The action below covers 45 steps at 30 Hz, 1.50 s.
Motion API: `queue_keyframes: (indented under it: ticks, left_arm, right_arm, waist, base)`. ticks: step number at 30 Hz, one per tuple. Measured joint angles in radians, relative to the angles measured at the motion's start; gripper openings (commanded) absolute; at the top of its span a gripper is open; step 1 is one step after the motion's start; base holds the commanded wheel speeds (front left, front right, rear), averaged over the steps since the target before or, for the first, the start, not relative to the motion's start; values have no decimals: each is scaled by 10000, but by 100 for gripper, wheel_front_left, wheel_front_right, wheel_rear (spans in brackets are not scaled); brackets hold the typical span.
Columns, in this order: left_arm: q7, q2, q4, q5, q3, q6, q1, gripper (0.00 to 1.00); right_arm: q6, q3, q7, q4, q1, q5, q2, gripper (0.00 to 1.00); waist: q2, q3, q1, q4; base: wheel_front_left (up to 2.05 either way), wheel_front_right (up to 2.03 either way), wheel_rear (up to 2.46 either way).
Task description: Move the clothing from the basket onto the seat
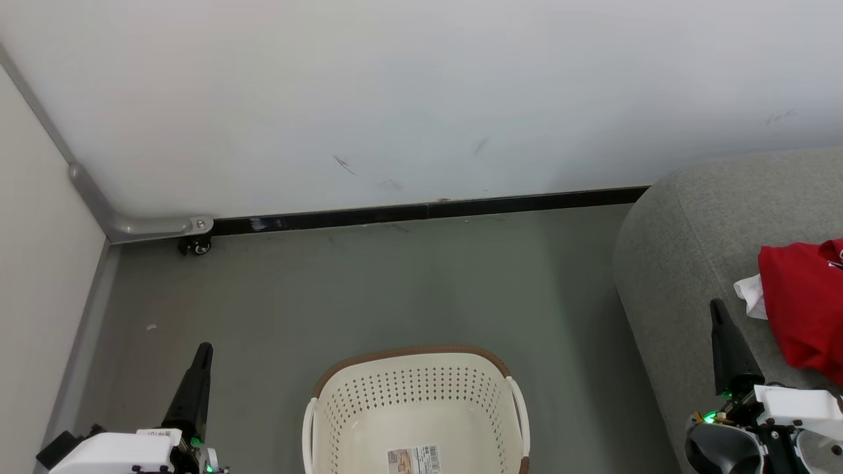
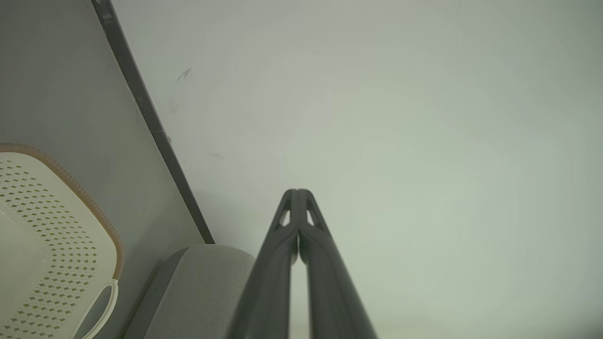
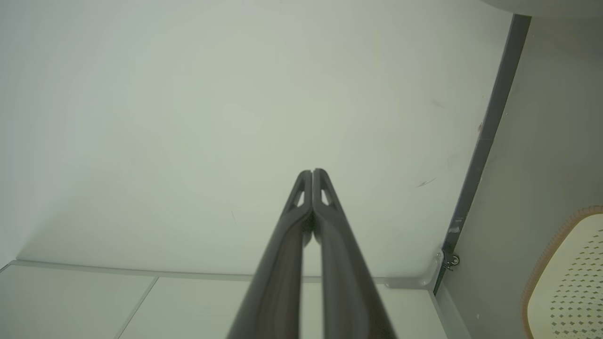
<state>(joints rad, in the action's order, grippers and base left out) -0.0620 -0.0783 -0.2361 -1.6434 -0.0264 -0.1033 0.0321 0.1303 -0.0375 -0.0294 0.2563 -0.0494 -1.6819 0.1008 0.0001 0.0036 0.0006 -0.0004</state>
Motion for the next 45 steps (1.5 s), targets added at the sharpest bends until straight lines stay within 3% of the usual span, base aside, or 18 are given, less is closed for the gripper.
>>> queue_keyframes:
  ticks: [45]
  left_arm:
    - [-10, 31, -313, 0, -35, -115, 133, 0]
  right_arm:
    - [0, -98, -21, 63, -123, 2, -2, 0]
  waist:
    - [0, -6, -2, 3]
  base:
    - [0, 0, 0]
